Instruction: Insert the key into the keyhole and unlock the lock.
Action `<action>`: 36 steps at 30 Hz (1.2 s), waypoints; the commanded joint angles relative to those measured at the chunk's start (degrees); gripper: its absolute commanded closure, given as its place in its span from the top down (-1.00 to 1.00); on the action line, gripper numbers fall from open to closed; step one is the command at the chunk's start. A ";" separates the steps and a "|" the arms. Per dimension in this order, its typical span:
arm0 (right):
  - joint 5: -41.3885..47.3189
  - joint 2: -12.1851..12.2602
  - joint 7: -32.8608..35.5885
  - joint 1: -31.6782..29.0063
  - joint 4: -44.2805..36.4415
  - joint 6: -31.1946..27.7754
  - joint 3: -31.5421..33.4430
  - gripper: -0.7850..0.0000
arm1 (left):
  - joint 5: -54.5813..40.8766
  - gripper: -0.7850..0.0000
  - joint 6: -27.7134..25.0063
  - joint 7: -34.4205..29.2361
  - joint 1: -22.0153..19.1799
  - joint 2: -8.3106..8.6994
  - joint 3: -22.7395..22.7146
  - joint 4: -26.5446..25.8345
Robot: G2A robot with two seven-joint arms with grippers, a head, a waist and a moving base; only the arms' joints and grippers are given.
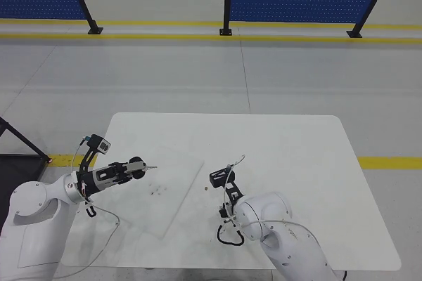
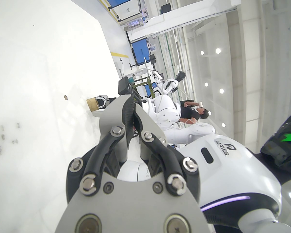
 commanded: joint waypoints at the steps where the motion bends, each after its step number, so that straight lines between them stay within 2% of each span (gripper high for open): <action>1: -0.36 -0.19 0.00 -0.08 0.15 0.00 -0.03 -0.07 | 0.00 -1.00 0.00 0.00 0.00 0.00 0.00 0.00; 21: -2.88 -2.62 0.00 0.55 2.73 0.00 0.53 -0.13 | 0.00 -1.00 0.00 0.00 0.00 0.00 0.00 0.00; 23: -2.95 -2.82 0.00 0.57 3.08 0.00 0.58 -0.23 | 0.00 -1.00 0.00 0.00 0.00 0.00 0.00 0.00; 24: -3.09 -2.91 0.00 0.56 3.25 0.00 0.63 -0.36 | 0.00 -1.00 0.00 0.00 0.00 0.00 0.00 0.00; 25: -3.19 -2.99 0.00 0.52 3.40 0.00 0.63 -0.63 | 0.00 -1.00 0.00 0.00 0.00 0.00 0.00 0.00; 26: -3.25 -3.07 0.00 0.47 3.49 0.00 0.69 -1.00 | 0.00 -1.00 0.00 0.00 0.00 0.00 0.00 0.00; 36: -1.51 -3.09 0.00 -0.95 -0.56 -0.01 2.74 -1.00 | 0.00 -1.00 0.00 0.00 0.00 0.00 0.00 0.00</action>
